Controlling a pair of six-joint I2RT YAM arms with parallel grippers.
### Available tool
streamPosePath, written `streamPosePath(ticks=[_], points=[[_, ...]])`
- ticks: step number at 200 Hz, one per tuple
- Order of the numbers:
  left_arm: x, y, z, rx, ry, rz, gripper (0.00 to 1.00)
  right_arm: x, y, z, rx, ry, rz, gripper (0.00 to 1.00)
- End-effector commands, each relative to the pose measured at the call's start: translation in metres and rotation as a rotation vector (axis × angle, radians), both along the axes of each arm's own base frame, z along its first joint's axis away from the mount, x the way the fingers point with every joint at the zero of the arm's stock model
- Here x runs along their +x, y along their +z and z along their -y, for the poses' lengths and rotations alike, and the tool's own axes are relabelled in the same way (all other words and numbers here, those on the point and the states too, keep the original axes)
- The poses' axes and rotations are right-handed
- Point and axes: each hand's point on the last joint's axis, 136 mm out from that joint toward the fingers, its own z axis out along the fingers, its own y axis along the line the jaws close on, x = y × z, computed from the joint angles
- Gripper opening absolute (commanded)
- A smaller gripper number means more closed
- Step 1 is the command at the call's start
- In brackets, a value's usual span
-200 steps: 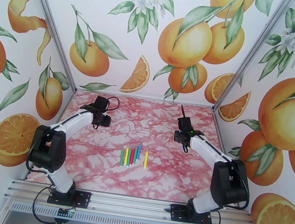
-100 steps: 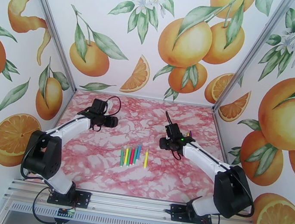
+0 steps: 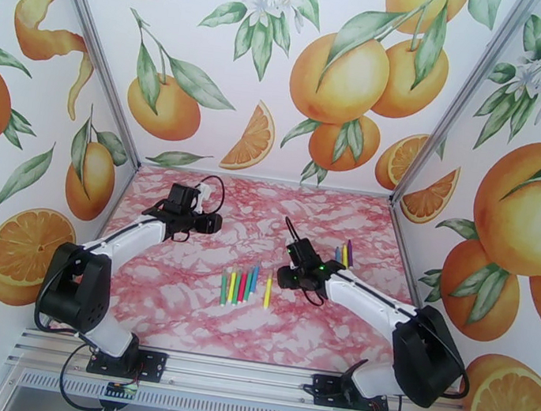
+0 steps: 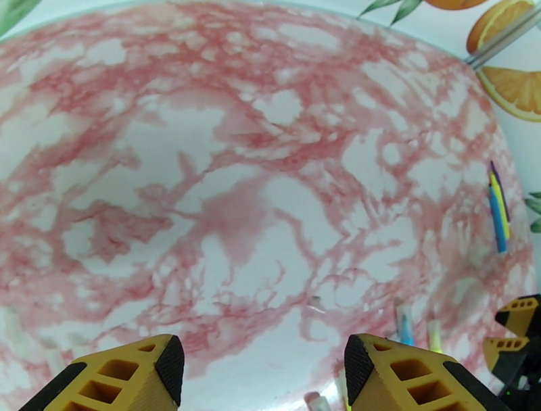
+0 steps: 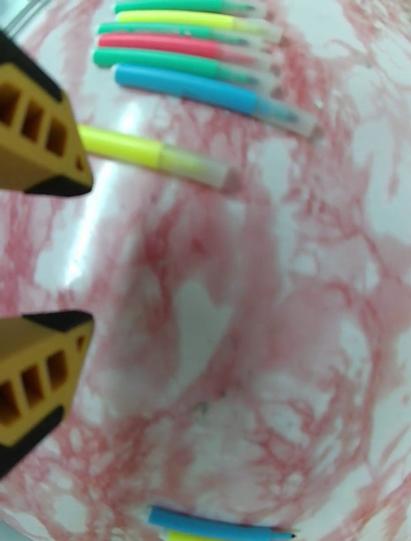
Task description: Open the pen caps
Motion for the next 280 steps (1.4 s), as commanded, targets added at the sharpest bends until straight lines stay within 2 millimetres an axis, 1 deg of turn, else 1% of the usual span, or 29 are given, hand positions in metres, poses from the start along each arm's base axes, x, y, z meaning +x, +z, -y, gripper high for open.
streamPosePath(ticks=[1,23,48,86,113,134,172,206,280], points=[[0.001,0.015,0.006,-0.028,-0.020,0.054,0.67,0.000,0.002,-0.012,0.035,-0.014,0.017,0.50],[0.001,0.015,0.008,-0.029,-0.022,0.058,0.67,-0.001,0.002,-0.020,0.053,-0.016,0.025,0.50],[0.000,0.014,0.007,-0.025,-0.019,0.057,0.67,-0.003,-0.003,-0.028,0.061,-0.018,0.010,0.51],[0.001,0.012,0.008,-0.022,-0.020,0.053,0.67,-0.010,-0.016,-0.035,0.044,-0.006,-0.018,0.50],[0.003,0.009,0.008,-0.020,-0.020,0.049,0.67,-0.015,-0.020,-0.043,0.047,0.009,-0.027,0.50],[0.003,0.006,0.010,-0.015,-0.022,0.040,0.67,-0.015,-0.023,-0.047,0.041,0.006,-0.030,0.50],[0.004,0.006,0.010,-0.008,-0.025,0.041,0.67,-0.015,-0.032,-0.052,0.026,0.001,-0.041,0.50],[0.003,0.003,0.010,0.003,-0.024,0.036,0.67,-0.012,-0.038,-0.053,0.012,-0.016,-0.050,0.49],[0.002,0.000,0.006,0.027,-0.018,0.028,0.67,-0.009,-0.055,-0.040,-0.106,-0.064,-0.060,0.44]])
